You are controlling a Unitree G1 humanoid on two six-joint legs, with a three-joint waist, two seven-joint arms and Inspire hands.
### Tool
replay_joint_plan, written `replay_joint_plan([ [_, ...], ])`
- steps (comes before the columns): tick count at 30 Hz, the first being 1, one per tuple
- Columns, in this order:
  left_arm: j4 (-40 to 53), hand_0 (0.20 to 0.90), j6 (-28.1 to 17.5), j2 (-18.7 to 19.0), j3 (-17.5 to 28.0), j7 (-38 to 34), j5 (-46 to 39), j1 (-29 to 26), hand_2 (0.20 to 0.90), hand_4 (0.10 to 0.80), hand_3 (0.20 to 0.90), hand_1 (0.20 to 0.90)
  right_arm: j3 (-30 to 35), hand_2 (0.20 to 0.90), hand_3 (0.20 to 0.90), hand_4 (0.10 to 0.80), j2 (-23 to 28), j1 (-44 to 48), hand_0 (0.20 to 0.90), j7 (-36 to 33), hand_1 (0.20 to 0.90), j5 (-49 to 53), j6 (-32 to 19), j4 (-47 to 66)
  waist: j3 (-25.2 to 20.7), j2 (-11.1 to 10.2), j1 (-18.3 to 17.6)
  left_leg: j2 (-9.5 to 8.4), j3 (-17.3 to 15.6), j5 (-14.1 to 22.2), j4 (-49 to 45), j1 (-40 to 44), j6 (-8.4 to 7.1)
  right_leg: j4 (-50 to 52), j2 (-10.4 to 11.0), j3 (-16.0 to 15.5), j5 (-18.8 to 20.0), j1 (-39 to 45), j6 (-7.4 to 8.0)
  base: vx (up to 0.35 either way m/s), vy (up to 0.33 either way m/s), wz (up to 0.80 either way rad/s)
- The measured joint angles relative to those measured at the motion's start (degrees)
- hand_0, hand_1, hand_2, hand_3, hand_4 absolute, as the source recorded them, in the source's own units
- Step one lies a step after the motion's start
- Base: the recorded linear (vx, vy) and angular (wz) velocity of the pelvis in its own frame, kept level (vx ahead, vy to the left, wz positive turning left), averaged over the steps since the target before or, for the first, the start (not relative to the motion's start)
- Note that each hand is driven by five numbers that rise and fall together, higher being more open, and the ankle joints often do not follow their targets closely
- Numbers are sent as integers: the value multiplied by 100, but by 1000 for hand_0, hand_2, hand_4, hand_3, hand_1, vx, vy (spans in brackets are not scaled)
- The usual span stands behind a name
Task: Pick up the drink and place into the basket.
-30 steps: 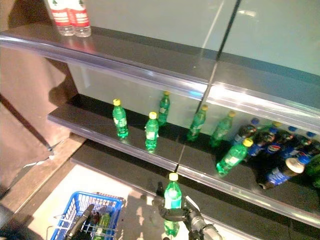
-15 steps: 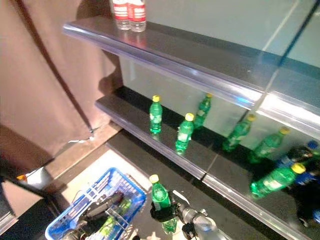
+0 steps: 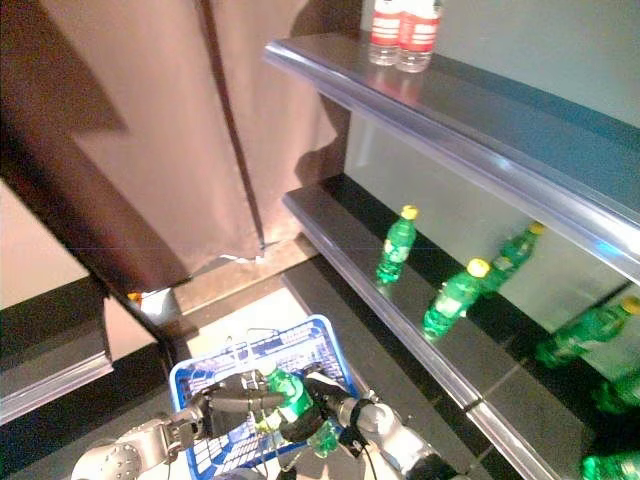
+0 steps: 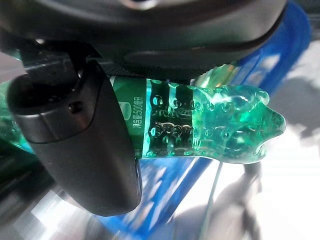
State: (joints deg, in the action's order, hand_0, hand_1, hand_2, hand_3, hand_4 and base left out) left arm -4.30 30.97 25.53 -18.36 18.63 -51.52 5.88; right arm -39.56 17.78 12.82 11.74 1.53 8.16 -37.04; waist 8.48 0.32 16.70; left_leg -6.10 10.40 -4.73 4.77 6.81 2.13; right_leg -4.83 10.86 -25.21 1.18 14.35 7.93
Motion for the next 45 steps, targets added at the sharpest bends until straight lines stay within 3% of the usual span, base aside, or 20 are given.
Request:
replay_joint_plan([
  [3, 362, 300, 146, -46, -594, 121, 65, -336, 300, 100, 200, 300, -384, 300, 200, 100, -76, 351, 300, -63, 300, -542, 248, -564, 14, -23, 258, -77, 209, -42, -1, 5, 16, -2, 60, -15, -70, 120, 88, 52, 36, 43],
  [7, 495, 300, 204, -41, -820, 320, 91, -650, 300, 100, 200, 300, -507, 300, 200, 100, -518, 588, 300, -62, 300, -1033, 368, -1173, 22, -36, 395, -115, 324, -77, 0, 31, -31, 0, 60, -215, -135, 263, 117, 54, 41, 30],
  [12, 504, 300, 208, 23, -1262, 361, 114, -1060, 300, 100, 200, 300, -980, 300, 200, 100, -843, 991, 300, 131, 300, -2423, 361, -1438, 58, -105, 567, -142, 422, -104, 0, 9, -49, 2, 55, -372, -136, 329, 120, 60, 46, 17],
  [15, 504, 300, 208, 53, -1295, 364, 119, -1072, 300, 100, 200, 300, -1027, 300, 200, 100, -858, 1126, 300, 228, 300, -2942, 355, -1564, 65, -122, 603, -165, 447, -115, 0, 6, -36, 3, 71, -405, -135, 346, 127, 54, 34, 8],
  [20, 516, 300, 208, 63, -1774, 370, 115, -1235, 300, 100, 200, 300, -1110, 300, 200, 100, -808, 1188, 300, 226, 300, -3542, 306, -1822, 76, -192, 655, -245, 599, -183, -2, 8, 41, 4, 120, -408, -167, 406, 188, 41, 30, 15],
  [21, 516, 300, 208, 63, -1826, 370, 114, -1244, 300, 100, 200, 300, -1134, 493, 425, 325, -812, 1188, 493, 225, 493, -3560, 305, -1900, 77, -195, 681, -247, 607, -185, -2, 6, 38, 3, 121, -412, -169, 408, 190, 38, 36, 9],
  [22, 516, 300, 208, 67, -1848, 370, 113, -1247, 300, 100, 200, 300, -1158, 900, 900, 800, -817, 1187, 900, 219, 900, -3592, 286, -1943, 77, -195, 685, -248, 607, -185, -2, 9, 37, 4, 120, -412, -170, 413, 190, 25, 40, 1],
  [28, 524, 300, 199, 96, -1897, 369, 71, -1253, 300, 100, 200, 300, -1158, 900, 900, 800, -867, 1178, 900, 37, 900, -3601, 206, -2110, 77, -198, 683, -263, 608, -167, 0, 2, 13, 4, 117, -413, -171, 441, 192, 14, 23, 0],
  [34, 559, 300, 158, 270, -1780, 90, -210, -1250, 300, 100, 200, 300, -860, 900, 900, 800, -860, 1172, 900, -379, 900, -2276, 129, -2035, 78, -226, 674, -244, 613, -169, -2, 17, 17, 4, 121, -413, -170, 434, 193, 0, 0, 0],
  [38, 559, 300, 158, 410, -1416, -201, -464, -1129, 300, 100, 200, 300, -542, 900, 900, 800, -762, 1154, 900, -630, 900, -1586, -24, -1664, 97, -266, 636, -232, 610, -168, -1, 27, 15, 3, 118, -408, -171, 423, 193, -11, -19, -1],
  [41, 559, 300, 135, 434, -728, -379, -477, -752, 300, 100, 200, 300, -90, 900, 900, 800, -582, 870, 900, -950, 900, -1028, -164, -678, 129, -338, 520, -219, 552, -164, 0, 11, 17, 13, 119, -332, -169, 374, 191, -62, -51, -10],
  [43, 558, 300, 111, 460, -518, -520, -476, -622, 300, 100, 200, 300, 17, 900, 900, 800, -496, 689, 900, -1099, 900, -843, -241, -303, 132, -352, 449, -198, 465, -154, 0, 6, 29, 45, 125, -242, -168, 314, 190, -66, -52, -20],
  [45, 557, 300, -68, 430, -56, -679, -496, -228, 300, 100, 200, 300, 433, 900, 900, 800, -288, -29, 900, -1215, 900, -294, -347, 825, 154, -392, 301, -184, 345, -137, 1, -22, 54, 76, 142, -73, -166, 222, 188, -73, -75, -28],
])
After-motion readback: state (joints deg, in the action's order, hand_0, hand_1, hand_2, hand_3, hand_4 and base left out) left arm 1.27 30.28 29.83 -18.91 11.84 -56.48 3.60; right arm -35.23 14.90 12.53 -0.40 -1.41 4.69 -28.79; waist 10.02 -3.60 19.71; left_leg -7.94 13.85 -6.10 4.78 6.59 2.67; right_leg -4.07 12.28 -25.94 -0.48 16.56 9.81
